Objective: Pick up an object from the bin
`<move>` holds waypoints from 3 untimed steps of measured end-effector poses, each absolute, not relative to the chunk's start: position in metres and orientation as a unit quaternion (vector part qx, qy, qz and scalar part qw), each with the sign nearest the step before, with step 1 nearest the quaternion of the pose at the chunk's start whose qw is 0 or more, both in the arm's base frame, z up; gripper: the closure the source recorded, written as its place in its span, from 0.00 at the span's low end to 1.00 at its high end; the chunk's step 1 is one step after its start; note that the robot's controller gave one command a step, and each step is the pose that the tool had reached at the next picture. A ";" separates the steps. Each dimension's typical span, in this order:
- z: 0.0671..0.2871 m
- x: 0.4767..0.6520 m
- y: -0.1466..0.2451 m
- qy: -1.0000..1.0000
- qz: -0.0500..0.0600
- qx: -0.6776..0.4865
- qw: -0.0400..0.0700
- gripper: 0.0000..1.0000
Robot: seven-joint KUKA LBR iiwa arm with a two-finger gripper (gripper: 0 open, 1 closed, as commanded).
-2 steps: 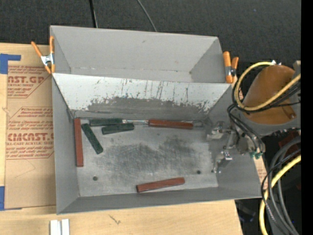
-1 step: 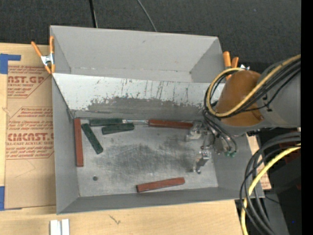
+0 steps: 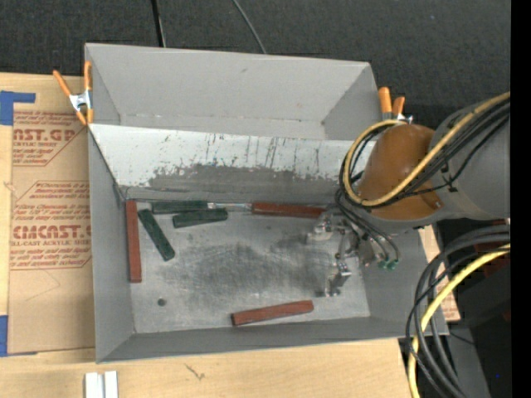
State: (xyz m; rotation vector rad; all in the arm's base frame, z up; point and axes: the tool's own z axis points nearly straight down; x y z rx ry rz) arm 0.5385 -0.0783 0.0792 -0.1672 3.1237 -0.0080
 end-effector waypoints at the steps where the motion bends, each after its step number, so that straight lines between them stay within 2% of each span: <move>1: 0.082 0.507 -0.064 0.999 0.000 -0.045 0.003 0.00; 2: 0.082 0.481 -0.022 0.998 0.000 -0.060 0.000 1.00; 3: 0.082 0.481 -0.022 0.998 0.000 -0.060 0.000 1.00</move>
Offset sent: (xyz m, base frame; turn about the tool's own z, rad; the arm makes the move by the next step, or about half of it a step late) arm -0.0572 0.0556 0.0030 -0.0126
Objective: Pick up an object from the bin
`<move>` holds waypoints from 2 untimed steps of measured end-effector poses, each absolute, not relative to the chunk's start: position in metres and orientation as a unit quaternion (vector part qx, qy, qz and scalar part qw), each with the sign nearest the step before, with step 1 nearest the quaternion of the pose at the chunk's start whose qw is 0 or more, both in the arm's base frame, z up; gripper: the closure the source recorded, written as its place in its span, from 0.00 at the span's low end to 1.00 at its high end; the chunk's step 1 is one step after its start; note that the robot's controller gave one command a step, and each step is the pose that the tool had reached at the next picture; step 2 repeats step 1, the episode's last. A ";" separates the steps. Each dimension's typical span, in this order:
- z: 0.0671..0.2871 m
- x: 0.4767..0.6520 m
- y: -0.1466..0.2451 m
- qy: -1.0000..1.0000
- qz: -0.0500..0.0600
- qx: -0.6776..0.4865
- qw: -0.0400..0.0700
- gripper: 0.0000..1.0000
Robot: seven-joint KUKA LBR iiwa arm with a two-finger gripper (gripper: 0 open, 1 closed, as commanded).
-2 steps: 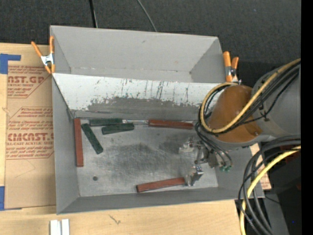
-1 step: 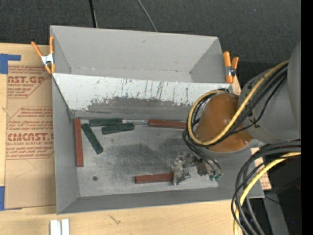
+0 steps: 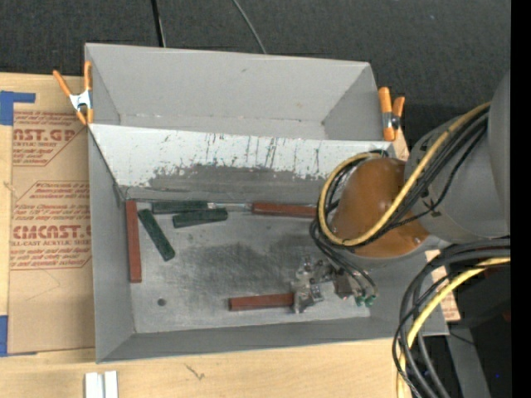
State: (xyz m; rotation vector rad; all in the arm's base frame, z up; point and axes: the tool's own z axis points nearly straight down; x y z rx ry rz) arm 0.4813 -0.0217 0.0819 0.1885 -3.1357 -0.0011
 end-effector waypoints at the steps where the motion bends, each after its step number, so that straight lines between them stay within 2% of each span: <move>1: 0.217 0.495 -0.052 -0.995 0.000 0.095 -0.001 1.00; 2: 0.217 0.495 -0.052 -0.995 0.000 0.095 -0.001 1.00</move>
Offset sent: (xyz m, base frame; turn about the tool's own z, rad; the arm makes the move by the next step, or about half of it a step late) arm 0.0000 0.0000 0.0000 0.0000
